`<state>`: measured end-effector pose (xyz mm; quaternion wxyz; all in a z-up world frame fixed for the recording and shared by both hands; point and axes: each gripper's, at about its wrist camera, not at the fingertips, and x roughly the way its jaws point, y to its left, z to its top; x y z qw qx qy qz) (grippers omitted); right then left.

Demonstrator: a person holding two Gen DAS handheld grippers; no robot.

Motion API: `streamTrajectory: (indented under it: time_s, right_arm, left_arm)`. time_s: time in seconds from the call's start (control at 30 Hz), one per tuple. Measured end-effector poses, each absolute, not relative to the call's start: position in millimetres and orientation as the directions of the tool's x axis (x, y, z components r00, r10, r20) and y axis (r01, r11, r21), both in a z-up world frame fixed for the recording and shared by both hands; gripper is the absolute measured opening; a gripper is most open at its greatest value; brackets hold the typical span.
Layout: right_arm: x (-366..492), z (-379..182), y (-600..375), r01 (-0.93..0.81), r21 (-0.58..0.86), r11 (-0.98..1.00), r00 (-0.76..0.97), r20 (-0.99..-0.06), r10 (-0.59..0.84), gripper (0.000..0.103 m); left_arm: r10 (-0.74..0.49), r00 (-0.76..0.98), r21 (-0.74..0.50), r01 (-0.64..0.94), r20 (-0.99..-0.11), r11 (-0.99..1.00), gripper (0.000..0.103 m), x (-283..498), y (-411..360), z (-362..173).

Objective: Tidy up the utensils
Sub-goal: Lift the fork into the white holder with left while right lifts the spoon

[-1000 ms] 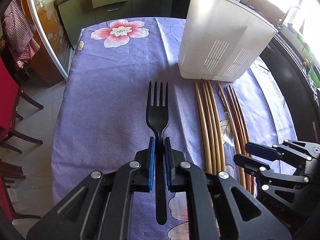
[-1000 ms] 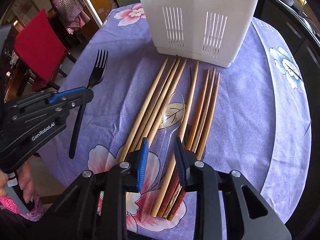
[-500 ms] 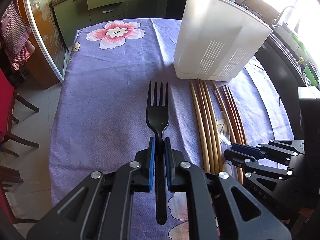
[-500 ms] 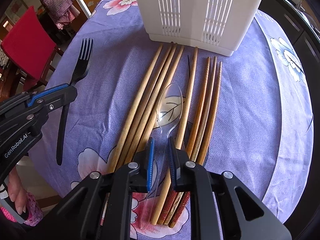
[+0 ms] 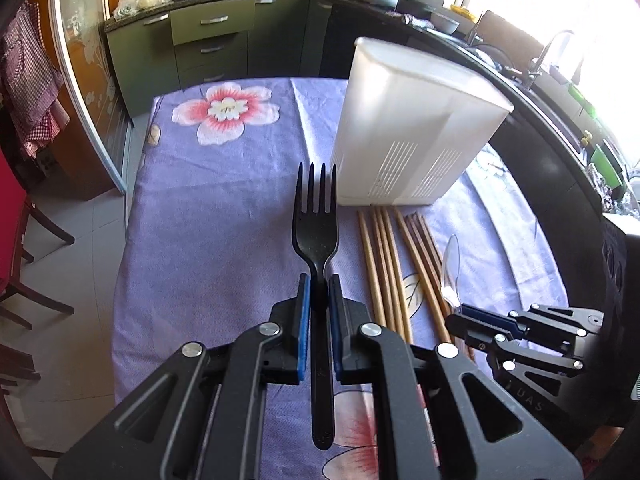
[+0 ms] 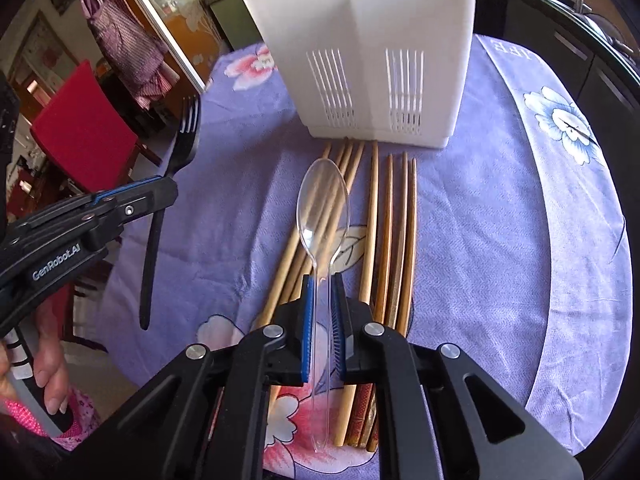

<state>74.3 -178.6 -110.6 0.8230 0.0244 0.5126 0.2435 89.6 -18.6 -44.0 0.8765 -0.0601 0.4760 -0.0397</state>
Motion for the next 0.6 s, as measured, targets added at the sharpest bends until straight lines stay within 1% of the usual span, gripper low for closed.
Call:
streamTrajectory:
  time_s: [0.1, 0.2, 0.33, 0.43, 0.53, 0.6]
  right_arm:
    - [68.2, -86.2, -195.0, -0.380, 0.330, 0.864, 0.424, -0.768, 0.480, 0.010]
    - [64.3, -64.3, -211.7, -0.381, 0.339, 0.860, 0.486, -0.718, 0.498, 0.010]
    - [58.6, -50.0, -231.8, -0.377, 0.367, 0.850, 0.523, -0.673, 0.523, 0.010]
    - [56.9, -47.1, -243.3, -0.371, 0.387, 0.844, 0.529, -0.659, 0.535, 0.010]
    - [60.6, -48.9, -250.6, -0.366, 0.403, 0.839, 0.528, -0.653, 0.543, 0.010]
    - [60.2, -50.2, -257.6, -0.361, 0.412, 0.837, 0.530, -0.648, 0.547, 0.010]
  left_arm:
    - [-0.150, 0.616, -0.162, 0.037, -0.773, 0.986, 0.009, 95.7, -24.9, -7.7]
    - [-0.142, 0.700, -0.141, 0.060, -0.700, 0.988, 0.009, 107.7, -37.2, 32.4]
    - [-0.148, 0.793, -0.139, 0.080, -0.590, 0.987, 0.009, 133.4, -54.3, 76.4]
    - [-0.164, 0.837, -0.153, 0.097, -0.523, 0.984, 0.009, 159.2, -66.6, 94.5]
    - [-0.134, 0.877, -0.146, 0.074, -0.461, 0.986, 0.009, 185.2, -74.8, 97.5]
    - [-0.103, 0.894, -0.131, 0.050, -0.437, 0.990, 0.009, 200.1, -79.4, 91.0]
